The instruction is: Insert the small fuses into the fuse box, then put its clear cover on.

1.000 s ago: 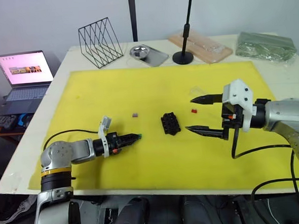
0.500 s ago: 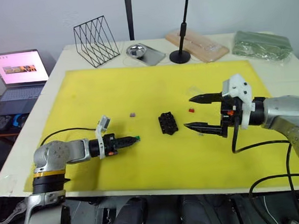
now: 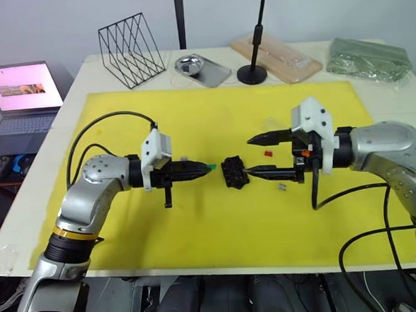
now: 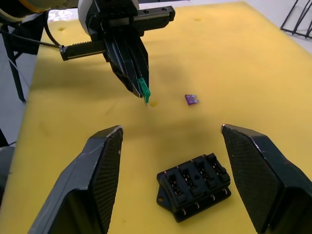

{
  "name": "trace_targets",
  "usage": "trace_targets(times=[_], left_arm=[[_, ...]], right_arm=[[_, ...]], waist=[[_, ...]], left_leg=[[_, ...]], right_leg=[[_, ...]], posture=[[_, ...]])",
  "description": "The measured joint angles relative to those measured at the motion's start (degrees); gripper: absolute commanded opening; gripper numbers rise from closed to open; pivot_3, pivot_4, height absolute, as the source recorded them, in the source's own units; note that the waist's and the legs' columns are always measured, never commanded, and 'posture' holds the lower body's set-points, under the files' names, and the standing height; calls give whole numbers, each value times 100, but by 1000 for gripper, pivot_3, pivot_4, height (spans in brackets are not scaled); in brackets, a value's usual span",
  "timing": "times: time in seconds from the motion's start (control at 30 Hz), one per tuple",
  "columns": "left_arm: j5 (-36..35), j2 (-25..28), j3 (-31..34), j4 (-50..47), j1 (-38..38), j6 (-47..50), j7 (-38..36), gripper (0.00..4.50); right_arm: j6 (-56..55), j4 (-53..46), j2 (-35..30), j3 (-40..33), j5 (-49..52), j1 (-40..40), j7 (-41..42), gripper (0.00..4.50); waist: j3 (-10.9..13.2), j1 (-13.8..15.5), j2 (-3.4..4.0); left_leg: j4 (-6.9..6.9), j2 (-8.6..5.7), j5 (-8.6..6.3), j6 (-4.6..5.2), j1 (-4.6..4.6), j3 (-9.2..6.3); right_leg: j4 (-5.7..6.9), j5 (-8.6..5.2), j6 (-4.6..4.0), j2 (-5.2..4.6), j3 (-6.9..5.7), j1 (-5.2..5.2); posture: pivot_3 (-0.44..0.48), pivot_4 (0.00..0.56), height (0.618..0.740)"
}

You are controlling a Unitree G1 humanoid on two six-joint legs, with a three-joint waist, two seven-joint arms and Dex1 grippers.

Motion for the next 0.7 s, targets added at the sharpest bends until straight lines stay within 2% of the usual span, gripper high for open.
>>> trace_targets(times=[0.2,0.3,0.37,0.7], left_arm=[[448,-112,-221,-2,-140,-396,82,0],[605,-161,-330,-3,-186,-466,108,0],[643,-223,-393,-18,-236,-462,155,0],[850,-222,-415,-22,-350,-621,144,0]], right_arm=[[-213,-61,115,565,-567,-116,-66,2621],[-252,-59,342,733,-733,-207,-163,2095],[-301,-54,416,839,-844,-214,-180,1466],[-353,-44,490,902,-1100,-208,-174,1466]], waist=[[0,-17,0],[0,-5,0],[0,-2,0],[0,-20,0]], left_leg=[[9,0,0,1,1,1],[9,0,2,-1,2,-2],[12,0,6,-8,2,-2],[15,0,16,-23,5,-1]], right_leg=[[2,7,6,2,1,4],[6,8,4,4,1,4],[6,10,5,4,0,5],[12,13,5,6,1,7]], posture=[[0,150,740],[0,150,740],[0,150,740],[0,150,740]])
